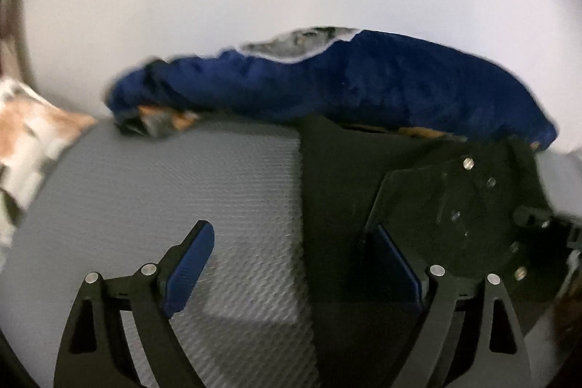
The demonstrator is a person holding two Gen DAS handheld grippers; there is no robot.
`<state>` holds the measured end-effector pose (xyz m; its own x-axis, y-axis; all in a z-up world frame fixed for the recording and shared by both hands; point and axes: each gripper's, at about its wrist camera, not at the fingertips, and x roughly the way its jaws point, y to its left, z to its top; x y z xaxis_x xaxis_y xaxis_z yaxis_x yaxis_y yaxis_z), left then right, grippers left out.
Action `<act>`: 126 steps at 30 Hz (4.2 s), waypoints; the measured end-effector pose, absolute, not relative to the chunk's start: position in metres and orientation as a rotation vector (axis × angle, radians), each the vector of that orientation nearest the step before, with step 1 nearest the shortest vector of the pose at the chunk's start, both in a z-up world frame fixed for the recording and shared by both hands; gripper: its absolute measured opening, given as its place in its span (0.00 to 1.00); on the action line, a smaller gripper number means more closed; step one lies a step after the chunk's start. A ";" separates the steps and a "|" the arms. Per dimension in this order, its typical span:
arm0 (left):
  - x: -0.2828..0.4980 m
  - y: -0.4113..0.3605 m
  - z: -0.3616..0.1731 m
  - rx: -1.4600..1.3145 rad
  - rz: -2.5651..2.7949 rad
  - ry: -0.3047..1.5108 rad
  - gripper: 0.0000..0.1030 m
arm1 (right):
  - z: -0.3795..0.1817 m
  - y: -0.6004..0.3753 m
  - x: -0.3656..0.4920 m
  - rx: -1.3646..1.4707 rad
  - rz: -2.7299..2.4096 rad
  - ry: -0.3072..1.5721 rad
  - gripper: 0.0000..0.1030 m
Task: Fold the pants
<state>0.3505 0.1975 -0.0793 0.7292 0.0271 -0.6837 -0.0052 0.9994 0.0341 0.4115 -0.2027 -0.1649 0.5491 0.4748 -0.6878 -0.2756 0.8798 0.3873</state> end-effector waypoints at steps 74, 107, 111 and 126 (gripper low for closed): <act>0.243 0.173 -0.077 -0.017 0.089 0.686 0.99 | -0.124 -0.115 0.260 0.017 0.091 0.594 0.98; 0.242 0.172 -0.074 -0.005 0.111 0.681 0.99 | -0.121 -0.113 0.257 -0.002 0.062 0.581 0.99; 0.242 0.172 -0.074 -0.005 0.111 0.681 0.99 | -0.121 -0.113 0.258 -0.002 0.064 0.581 0.99; 0.242 0.172 -0.074 -0.004 0.111 0.681 0.99 | -0.121 -0.113 0.258 -0.002 0.064 0.581 1.00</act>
<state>0.2419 0.1723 -0.0737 0.7714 0.1007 -0.6284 -0.1033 0.9941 0.0325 0.2577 -0.1130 -0.1215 0.8342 0.0596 -0.5483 -0.0608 0.9980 0.0161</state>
